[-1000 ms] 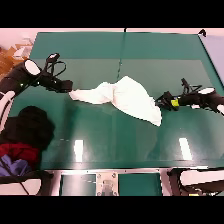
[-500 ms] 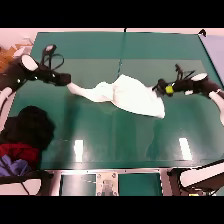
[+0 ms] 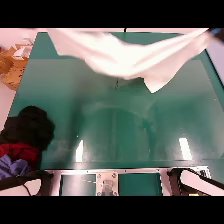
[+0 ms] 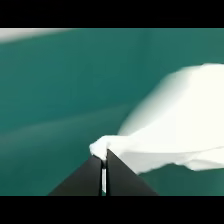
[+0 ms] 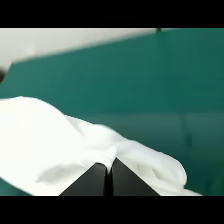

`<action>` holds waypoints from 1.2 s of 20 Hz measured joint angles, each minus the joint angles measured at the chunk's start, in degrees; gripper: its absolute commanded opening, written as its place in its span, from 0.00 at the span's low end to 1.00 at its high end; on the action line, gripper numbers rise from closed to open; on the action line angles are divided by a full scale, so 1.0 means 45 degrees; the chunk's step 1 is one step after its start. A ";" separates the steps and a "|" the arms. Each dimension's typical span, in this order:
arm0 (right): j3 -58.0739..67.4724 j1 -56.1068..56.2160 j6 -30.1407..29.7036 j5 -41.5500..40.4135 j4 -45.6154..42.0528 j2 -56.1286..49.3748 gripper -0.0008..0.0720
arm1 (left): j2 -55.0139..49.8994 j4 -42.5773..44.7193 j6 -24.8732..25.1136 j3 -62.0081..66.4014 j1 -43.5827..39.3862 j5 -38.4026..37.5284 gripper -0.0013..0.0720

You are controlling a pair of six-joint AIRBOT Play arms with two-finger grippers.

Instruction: Fold the shirts.

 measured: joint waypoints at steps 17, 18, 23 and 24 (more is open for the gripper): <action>-0.2477 -0.1467 -0.0083 -0.2725 0.0010 0.3701 0.03 | 0.1627 0.2982 -0.1049 -0.0117 0.0000 0.2205 0.04; -0.3070 -0.1229 -0.0170 -0.2803 0.0000 0.3395 0.03 | 0.0928 0.2720 -0.1069 -0.0170 0.0000 0.2244 0.04; -0.5285 -0.0199 -0.0539 -0.3463 -0.0034 0.0763 0.03 | -0.2778 -0.0102 -0.1078 -0.0282 -0.0019 0.2579 0.04; -0.5464 -0.0126 -0.0568 -0.3585 -0.0029 0.0151 0.03 | -0.3405 -0.0719 -0.1005 -0.0296 -0.0063 0.2618 0.04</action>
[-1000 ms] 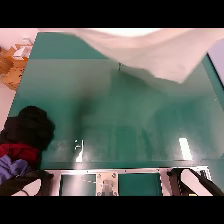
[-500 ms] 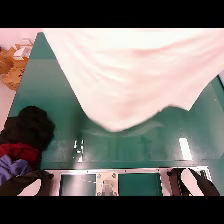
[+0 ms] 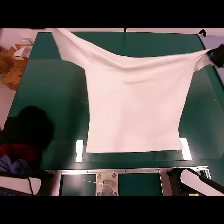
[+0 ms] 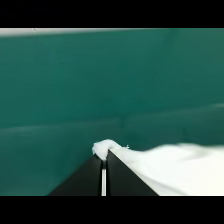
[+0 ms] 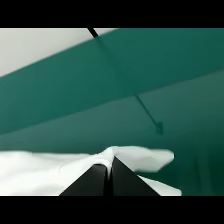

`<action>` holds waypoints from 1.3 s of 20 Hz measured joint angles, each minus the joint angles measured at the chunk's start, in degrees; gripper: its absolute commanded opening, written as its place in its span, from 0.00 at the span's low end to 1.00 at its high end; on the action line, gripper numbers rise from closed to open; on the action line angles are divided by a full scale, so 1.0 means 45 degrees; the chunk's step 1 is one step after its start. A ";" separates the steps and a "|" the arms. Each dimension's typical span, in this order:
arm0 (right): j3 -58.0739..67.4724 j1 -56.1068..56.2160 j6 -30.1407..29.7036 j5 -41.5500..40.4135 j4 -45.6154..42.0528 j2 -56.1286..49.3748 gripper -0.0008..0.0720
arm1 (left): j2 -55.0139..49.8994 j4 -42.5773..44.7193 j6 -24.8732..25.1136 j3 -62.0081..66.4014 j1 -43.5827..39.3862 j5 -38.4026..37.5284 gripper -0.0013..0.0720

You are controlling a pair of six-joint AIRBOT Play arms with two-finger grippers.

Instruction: Fold the shirts.

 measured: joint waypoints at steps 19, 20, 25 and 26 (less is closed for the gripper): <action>-0.0461 -0.0160 -0.0078 0.1234 -0.1851 -0.3798 0.03 | -0.0656 -0.2618 -0.0209 -0.0486 0.0486 -0.6980 0.04; -0.0461 -0.0160 -0.0078 0.1413 -0.1904 -0.3803 0.03 | -0.0039 -0.2327 -0.0340 -0.1394 0.0335 -0.7325 0.04; -0.0461 -0.0175 -0.0078 0.2118 -0.2050 -0.3803 0.03 | 0.4590 -0.2157 -0.1083 -0.9015 -0.0457 -0.5892 0.84; -0.0461 -0.0180 -0.0078 0.2171 -0.2069 -0.3808 0.03 | 0.5372 -0.2589 -0.1268 -1.0812 -0.0520 -0.5183 0.83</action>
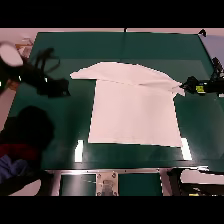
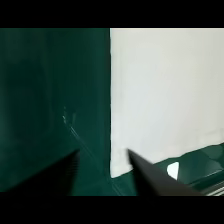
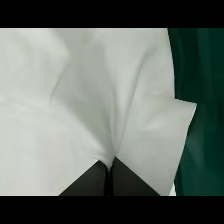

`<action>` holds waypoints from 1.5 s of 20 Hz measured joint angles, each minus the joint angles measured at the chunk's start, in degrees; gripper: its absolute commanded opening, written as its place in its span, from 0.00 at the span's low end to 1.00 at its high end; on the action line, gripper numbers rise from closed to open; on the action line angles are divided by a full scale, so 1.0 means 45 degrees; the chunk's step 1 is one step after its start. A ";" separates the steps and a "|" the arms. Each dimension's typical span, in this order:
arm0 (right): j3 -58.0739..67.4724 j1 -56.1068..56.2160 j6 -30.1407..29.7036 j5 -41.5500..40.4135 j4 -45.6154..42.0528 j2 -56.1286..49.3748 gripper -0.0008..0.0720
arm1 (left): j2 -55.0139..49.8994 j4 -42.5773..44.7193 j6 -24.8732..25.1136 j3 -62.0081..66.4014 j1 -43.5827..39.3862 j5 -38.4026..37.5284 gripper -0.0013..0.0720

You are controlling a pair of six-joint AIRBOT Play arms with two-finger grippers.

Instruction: Fold the shirts.

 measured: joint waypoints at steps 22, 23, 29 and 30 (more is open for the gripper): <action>0.0000 -0.0107 0.0092 0.0510 -0.0063 0.0034 0.03 | 0.0199 -1.1477 0.6853 -0.9384 -0.1962 0.7567 0.04; 0.0000 -0.0194 0.0267 0.0670 -0.0121 0.0121 0.03 | 0.0189 -1.1225 0.6849 -0.8811 -0.1443 0.7388 0.04; -0.1156 -0.0306 0.2259 0.1889 -0.2599 0.2506 0.03 | -0.0019 -0.6096 0.5416 -0.3303 0.2968 0.5484 0.04; -0.1758 -0.0194 0.2691 0.2045 -0.2914 0.3225 0.03 | -0.0233 -0.5469 0.5280 -0.2361 0.3497 0.5343 0.04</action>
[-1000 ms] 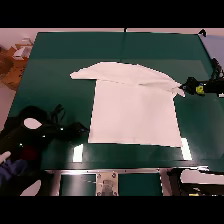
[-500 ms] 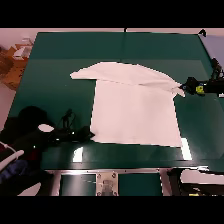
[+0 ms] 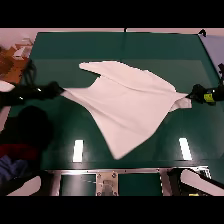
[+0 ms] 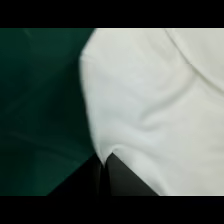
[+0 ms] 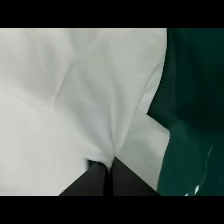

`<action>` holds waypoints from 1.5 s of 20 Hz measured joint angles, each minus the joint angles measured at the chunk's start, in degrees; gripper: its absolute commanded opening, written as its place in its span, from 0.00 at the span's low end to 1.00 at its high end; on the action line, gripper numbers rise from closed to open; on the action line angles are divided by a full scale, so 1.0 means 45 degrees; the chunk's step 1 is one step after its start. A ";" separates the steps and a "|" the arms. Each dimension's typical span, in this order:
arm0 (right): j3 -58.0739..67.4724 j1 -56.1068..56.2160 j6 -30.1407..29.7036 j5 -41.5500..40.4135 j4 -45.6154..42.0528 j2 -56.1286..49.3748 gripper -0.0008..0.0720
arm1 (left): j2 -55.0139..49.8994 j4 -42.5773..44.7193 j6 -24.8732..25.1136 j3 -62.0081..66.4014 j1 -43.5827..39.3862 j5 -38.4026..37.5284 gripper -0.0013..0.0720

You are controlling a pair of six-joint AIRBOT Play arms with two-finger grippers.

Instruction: Fold the shirts.

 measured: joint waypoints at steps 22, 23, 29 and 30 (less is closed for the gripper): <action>-0.5843 0.2055 0.4541 -0.0267 -0.0753 0.4974 0.51 | -0.5945 0.1540 -0.0262 1.0103 0.1685 -0.5163 0.04; -0.5450 0.1069 0.3891 -0.0151 -0.0578 0.4323 0.51 | -0.5829 0.1569 -0.0437 1.0083 0.1894 -0.5673 0.04; -0.3303 -0.1360 0.0039 -0.0049 0.1438 -0.1273 0.51 | -0.3079 0.2594 -0.1025 0.5654 0.2336 -0.6334 0.04; -0.2871 -0.1399 -0.0437 -0.0049 0.1797 -0.2215 0.51 | -0.2297 0.2715 -0.1044 0.4425 0.2346 -0.6207 0.04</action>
